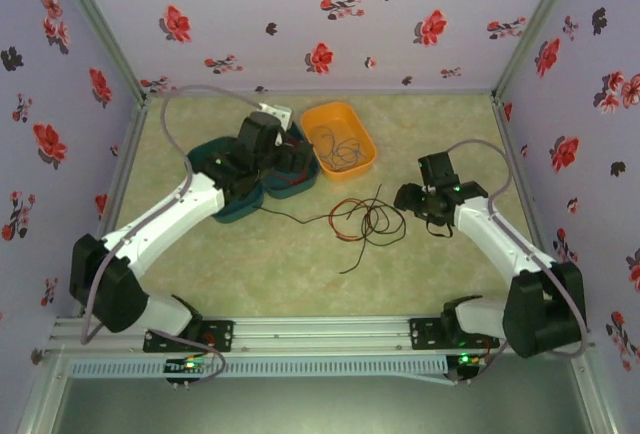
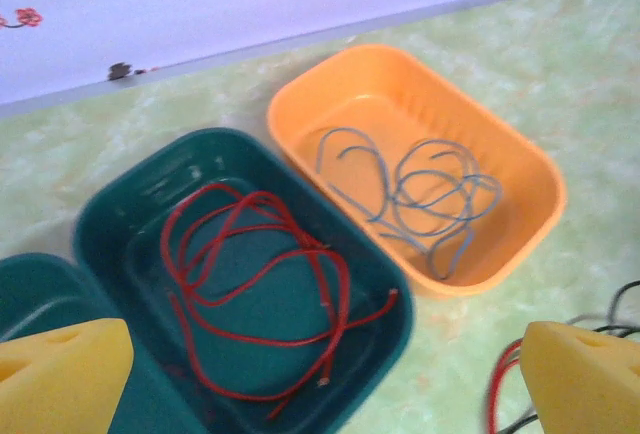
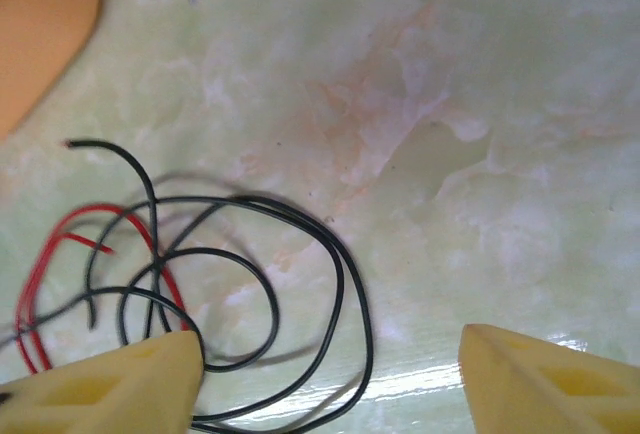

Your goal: Untangle the cables

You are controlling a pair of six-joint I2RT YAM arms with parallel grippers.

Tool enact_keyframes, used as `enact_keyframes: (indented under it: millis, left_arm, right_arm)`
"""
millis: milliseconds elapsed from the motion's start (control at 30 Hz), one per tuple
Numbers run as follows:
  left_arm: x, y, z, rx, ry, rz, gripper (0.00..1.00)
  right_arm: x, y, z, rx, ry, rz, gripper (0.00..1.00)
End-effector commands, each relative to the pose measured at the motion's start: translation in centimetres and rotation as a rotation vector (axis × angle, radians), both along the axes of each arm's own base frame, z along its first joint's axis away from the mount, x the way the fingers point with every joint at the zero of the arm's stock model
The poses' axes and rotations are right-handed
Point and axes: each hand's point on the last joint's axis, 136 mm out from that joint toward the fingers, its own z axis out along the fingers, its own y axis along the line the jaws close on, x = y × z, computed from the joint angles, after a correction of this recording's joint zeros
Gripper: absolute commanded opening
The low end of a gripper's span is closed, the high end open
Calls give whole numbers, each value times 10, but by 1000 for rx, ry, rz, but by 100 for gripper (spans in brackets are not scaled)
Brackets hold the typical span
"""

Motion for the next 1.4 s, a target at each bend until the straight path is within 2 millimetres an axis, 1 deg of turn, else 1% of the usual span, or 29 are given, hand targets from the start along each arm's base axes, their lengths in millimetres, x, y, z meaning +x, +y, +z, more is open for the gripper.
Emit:
enact_keyframes:
  millis: [0,100,233,333,433,500,667,733,800,933,1100,1200,1267,1333,1367]
  left_arm:
    - [-7,-15,13,-188,-80,27,100]
    - [-22,-30,-4,-279,-77,9,100]
    - [-43,-49,-33,-327,-51,-25,100]
    - [-52,-52,-54,-348,-30,-3,100]
    - [-56,-53,-78,-346,12,24,100]
    - [-58,-57,-96,-336,53,39,100]
    - [-61,-71,-130,-339,125,60,99]
    - [-63,-76,-141,-330,154,59,95]
    - [-65,-82,-153,-307,190,53,90]
    - [-69,-92,-167,-261,247,17,82]
    - [-68,-97,-176,-184,277,-7,81]
    - [-61,-99,-178,-117,284,-19,81]
    - [-54,-97,-181,-80,291,-10,81]
    - [-47,-93,-186,-70,300,12,80]
    - [-43,-90,-187,-67,302,22,76]
  right_arm:
    - [-8,-7,4,-31,-23,-7,84]
    - [-8,-8,11,-42,-50,-6,99]
    - [-8,-6,15,-80,-60,2,99]
    - [-8,0,16,-134,-56,25,99]
    - [-4,11,17,-177,-58,61,99]
    - [0,22,17,-191,-58,89,99]
    - [11,46,7,-198,-38,144,99]
    - [14,50,1,-206,-16,154,99]
    - [16,51,-5,-222,9,158,99]
    - [18,46,-20,-275,50,157,99]
    - [16,40,-45,-335,119,155,99]
    - [11,35,-60,-368,168,154,99]
    - [8,31,-65,-385,185,149,99]
    - [4,26,-68,-401,194,142,99]
    - [2,23,-69,-412,199,132,99]
